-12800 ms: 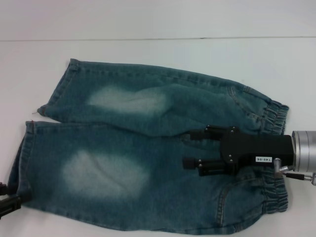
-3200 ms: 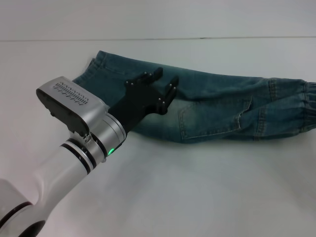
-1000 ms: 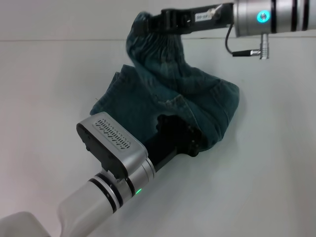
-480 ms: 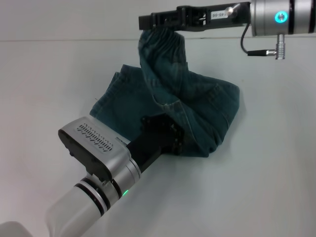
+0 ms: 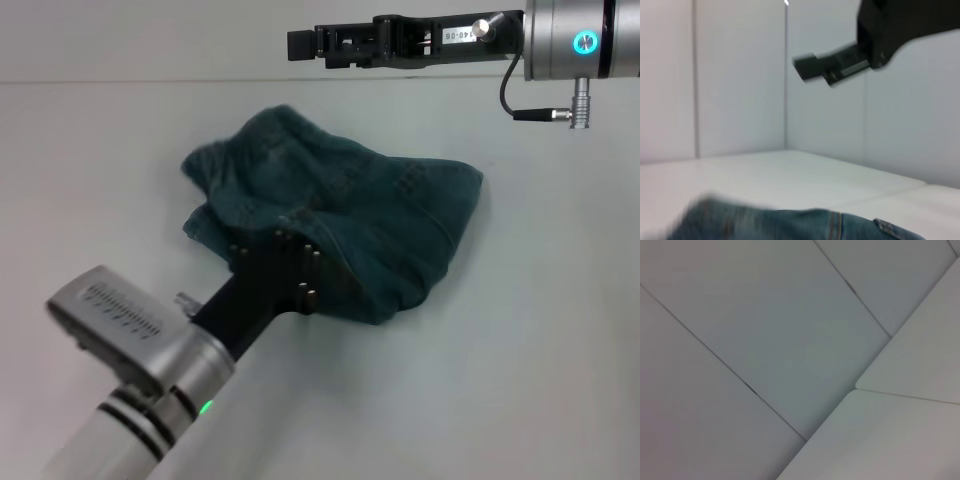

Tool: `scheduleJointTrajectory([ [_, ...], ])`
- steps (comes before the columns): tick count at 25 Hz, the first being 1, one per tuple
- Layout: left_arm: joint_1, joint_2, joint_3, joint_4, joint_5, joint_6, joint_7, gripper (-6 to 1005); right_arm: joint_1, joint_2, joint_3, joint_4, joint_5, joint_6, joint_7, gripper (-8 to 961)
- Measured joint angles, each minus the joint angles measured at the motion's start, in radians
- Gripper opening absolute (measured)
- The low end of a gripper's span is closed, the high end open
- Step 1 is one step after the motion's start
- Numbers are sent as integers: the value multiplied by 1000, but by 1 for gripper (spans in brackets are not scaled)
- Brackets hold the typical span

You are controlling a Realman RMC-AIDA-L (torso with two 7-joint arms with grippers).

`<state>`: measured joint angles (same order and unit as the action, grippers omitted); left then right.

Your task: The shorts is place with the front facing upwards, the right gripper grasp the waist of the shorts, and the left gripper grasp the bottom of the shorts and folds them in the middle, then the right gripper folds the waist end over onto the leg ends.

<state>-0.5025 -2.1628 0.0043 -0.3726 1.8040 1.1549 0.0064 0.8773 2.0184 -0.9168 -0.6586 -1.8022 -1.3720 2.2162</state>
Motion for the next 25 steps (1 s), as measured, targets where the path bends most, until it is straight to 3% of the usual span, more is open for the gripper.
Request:
scheduleJointTrajectory([
  [5, 60, -1, 1, 55, -2, 91, -30, 73, -7, 4, 7, -2, 24, -6, -24, 954],
  [13, 134, -6, 7, 125, 6, 185, -97, 79, -81, -8, 22, -18, 96, -54, -68, 950],
  [16, 153, -6, 11, 186, 7, 276, -173, 80, -162, 4, 50, -76, 158, -133, -221, 951],
  [20, 157, -3, 64, 376, 41, 383, -478, 83, -341, 45, 78, -205, 198, -203, -426, 952],
  [23, 142, -2, 146, 528, 90, 398, -687, 214, -479, 70, 67, -265, 198, -219, -555, 953],
  [25, 135, -2, 200, 588, 103, 405, -747, 302, -562, 75, 46, -249, 195, -222, -642, 954],
])
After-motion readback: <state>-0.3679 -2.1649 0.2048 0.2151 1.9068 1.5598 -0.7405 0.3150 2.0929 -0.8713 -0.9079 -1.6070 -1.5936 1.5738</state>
